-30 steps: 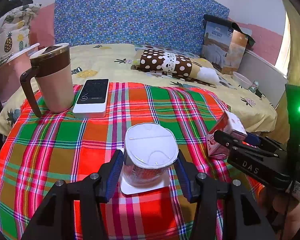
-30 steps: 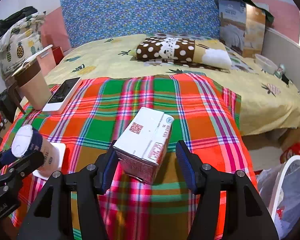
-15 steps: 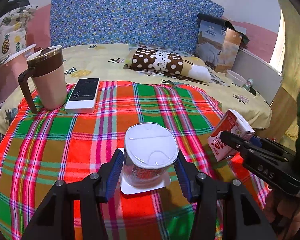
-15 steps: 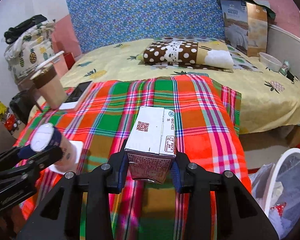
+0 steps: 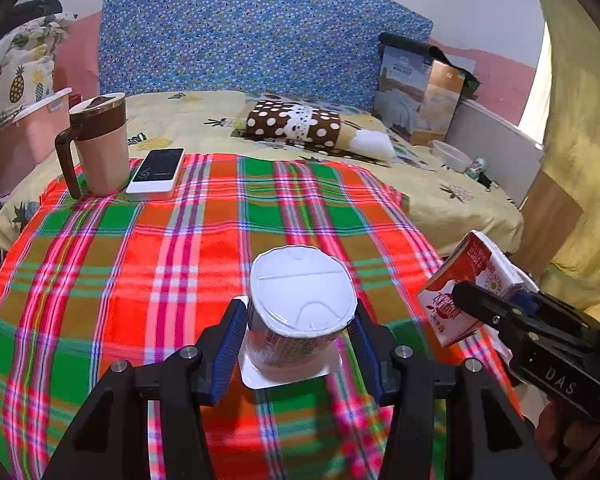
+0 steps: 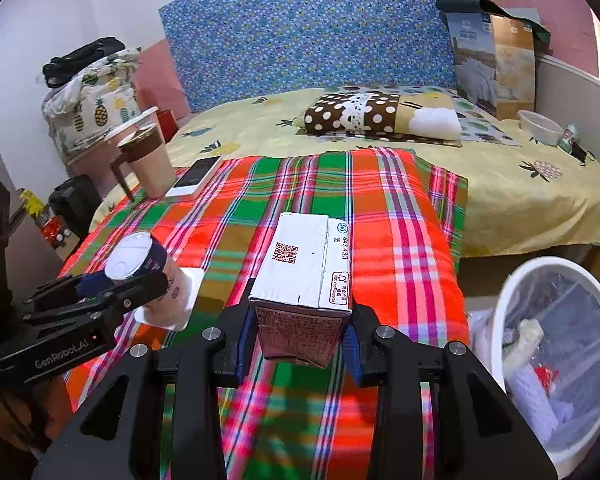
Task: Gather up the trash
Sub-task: 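Carry the cup and carton over the white bin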
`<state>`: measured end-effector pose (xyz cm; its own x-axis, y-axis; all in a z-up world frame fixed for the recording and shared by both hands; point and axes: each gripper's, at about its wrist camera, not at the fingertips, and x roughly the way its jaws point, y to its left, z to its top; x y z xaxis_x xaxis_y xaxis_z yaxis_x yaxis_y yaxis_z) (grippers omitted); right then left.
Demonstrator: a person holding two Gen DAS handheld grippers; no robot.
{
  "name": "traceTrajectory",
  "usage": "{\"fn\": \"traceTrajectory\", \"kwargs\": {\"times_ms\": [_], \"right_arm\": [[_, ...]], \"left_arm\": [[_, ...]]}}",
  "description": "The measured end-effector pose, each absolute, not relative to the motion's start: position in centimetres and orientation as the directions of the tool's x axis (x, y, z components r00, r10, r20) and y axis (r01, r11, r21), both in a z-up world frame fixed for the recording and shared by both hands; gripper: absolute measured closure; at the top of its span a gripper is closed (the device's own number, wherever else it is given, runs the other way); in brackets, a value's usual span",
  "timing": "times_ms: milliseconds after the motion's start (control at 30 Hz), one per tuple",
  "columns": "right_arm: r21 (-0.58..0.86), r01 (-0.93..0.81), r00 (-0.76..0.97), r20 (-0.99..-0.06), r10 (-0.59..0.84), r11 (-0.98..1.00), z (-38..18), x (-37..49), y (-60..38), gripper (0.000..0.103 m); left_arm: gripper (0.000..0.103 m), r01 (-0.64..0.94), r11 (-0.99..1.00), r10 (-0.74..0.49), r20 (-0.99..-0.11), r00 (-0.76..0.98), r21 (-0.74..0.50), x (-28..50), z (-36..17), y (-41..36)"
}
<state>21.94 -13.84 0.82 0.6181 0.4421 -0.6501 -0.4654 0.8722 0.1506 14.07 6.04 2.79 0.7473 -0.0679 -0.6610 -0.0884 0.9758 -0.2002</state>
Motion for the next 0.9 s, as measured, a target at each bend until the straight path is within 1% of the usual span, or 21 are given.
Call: {"fn": "traceTrajectory", "kwargs": {"times_ms": [300, 633, 900], "right_arm": [[0.167, -0.448, 0.64, -0.627, 0.445, 0.879, 1.3, 19.8, -17.0, 0.065], [0.178, -0.398, 0.663, -0.622, 0.416, 0.9, 0.7, 18.0, -19.9, 0.065], [0.187, -0.353, 0.683, -0.618, 0.389, 0.917, 0.4, 17.8, -22.0, 0.065]], "left_arm": [[0.051, -0.016, 0.979, -0.121, -0.648, 0.752, -0.202, 10.6, 3.5, 1.7], [0.051, 0.072, 0.975, -0.193, -0.642, 0.742, -0.21, 9.6, 3.9, -2.7], [0.051, 0.121, 0.97, -0.231, -0.652, 0.723, -0.21, 10.5, 3.7, -5.5]]}}
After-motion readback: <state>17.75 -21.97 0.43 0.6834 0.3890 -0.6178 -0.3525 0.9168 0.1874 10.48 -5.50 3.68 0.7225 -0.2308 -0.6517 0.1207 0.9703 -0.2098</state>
